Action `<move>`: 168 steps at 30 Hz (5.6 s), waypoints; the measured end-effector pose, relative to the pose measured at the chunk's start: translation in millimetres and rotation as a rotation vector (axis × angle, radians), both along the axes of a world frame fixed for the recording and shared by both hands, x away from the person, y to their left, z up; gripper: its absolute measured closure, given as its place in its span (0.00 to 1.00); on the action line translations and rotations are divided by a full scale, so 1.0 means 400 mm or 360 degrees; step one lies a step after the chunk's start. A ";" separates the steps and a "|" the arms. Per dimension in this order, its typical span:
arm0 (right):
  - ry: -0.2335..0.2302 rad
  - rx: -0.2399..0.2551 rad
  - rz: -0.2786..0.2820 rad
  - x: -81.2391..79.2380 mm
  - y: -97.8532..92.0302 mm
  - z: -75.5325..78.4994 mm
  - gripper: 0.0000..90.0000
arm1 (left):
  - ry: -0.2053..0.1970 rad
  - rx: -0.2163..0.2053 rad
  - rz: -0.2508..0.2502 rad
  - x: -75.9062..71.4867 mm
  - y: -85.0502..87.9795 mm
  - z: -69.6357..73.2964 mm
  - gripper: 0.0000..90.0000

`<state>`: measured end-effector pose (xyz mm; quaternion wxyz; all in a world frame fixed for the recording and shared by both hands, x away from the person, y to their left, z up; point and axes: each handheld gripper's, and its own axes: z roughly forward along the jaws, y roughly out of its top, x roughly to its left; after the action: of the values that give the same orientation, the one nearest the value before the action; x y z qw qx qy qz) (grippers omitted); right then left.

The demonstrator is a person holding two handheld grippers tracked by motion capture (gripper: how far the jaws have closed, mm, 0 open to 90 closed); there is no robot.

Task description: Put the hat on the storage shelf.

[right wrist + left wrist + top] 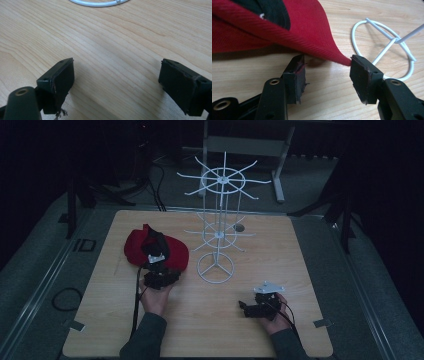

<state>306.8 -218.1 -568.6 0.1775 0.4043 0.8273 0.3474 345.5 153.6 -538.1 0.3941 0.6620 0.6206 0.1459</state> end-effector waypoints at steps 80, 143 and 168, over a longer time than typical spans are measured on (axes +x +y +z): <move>0.0001 -0.0002 0.0001 0.000 0.000 0.000 0.14 | -0.0506 0.0082 0.0157 0.002 0.130 0.068 0.96; -0.0003 0.0001 -0.0001 0.000 0.000 0.000 0.14 | -0.0940 0.0068 0.0195 -0.083 0.144 0.320 0.96; -0.0002 0.0000 0.0000 0.000 0.000 0.000 0.14 | -0.1050 0.0012 0.0141 -0.133 0.139 0.402 0.96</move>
<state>306.9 -218.1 -568.5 0.1779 0.4042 0.8271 0.3477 292.4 209.1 -377.3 0.5646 0.5529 0.4872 0.3718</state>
